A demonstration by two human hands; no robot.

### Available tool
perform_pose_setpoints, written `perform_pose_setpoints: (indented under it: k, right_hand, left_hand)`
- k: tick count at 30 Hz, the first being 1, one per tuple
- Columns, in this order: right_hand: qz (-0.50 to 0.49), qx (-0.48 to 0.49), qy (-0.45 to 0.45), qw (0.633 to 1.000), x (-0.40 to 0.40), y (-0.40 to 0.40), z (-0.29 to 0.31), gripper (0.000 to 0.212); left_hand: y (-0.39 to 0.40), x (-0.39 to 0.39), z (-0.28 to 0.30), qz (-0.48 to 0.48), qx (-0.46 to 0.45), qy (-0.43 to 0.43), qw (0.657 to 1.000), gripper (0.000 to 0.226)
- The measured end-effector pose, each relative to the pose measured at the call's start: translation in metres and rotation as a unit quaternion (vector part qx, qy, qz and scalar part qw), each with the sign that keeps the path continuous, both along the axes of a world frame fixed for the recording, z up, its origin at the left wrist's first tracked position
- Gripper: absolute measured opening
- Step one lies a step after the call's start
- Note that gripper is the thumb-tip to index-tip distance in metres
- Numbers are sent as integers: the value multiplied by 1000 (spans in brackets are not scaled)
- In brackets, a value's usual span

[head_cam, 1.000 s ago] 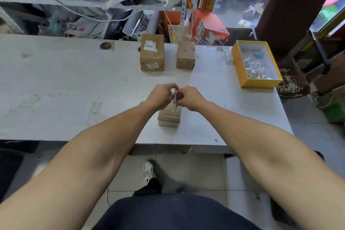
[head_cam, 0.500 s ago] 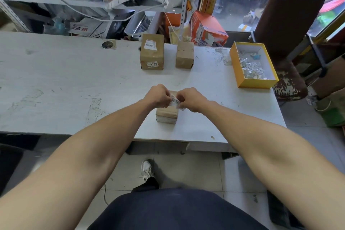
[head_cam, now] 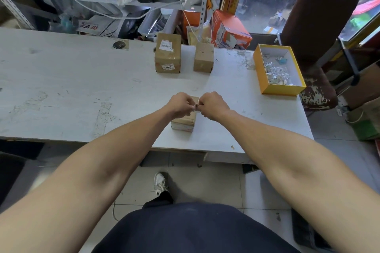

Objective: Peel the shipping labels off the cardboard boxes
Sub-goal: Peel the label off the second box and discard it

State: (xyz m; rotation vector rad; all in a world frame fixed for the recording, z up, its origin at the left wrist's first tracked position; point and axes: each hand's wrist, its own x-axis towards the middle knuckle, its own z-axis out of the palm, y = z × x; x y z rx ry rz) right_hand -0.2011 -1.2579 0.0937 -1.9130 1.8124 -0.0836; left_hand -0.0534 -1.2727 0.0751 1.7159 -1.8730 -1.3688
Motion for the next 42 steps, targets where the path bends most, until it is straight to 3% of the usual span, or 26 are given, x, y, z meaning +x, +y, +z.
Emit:
perform_pose_setpoints:
  k: [3, 7, 17, 26, 30, 33, 37, 40, 42]
  right_hand:
    - [24, 15, -5, 1000, 5, 3, 0, 23]
    - [101, 25, 49, 993, 13, 10, -3, 18]
    - [100, 9, 82, 991, 8, 6, -15, 27]
    - [107, -29, 50, 993, 13, 5, -11, 25]
    - [151, -5, 57, 987, 7, 1, -4, 26]
    - [159, 25, 58, 985, -2, -8, -2, 27]
    - [164, 39, 47, 985, -16, -22, -1, 28]
    - [143, 48, 52, 987, -24, -37, -2, 31]
    - [116, 41, 51, 991, -29, -47, -4, 34]
  left_hand:
    - [0, 4, -3, 57, -40, 9, 998, 11]
    - [0, 9, -5, 120, -18, 27, 992, 14]
    - [8, 3, -6, 120, 27, 84, 989, 5]
    - [-3, 11, 1, 134, 68, 101, 984, 20]
    - [-9, 3, -4, 125, 77, 70, 987, 25]
    - [-14, -2, -3, 99, 101, 95, 985, 19]
    - [-32, -7, -2, 30, 48, 57, 997, 16]
    - [-50, -12, -4, -26, 34, 38, 998, 7]
    - [-64, -16, -6, -29, 55, 74, 995, 8]
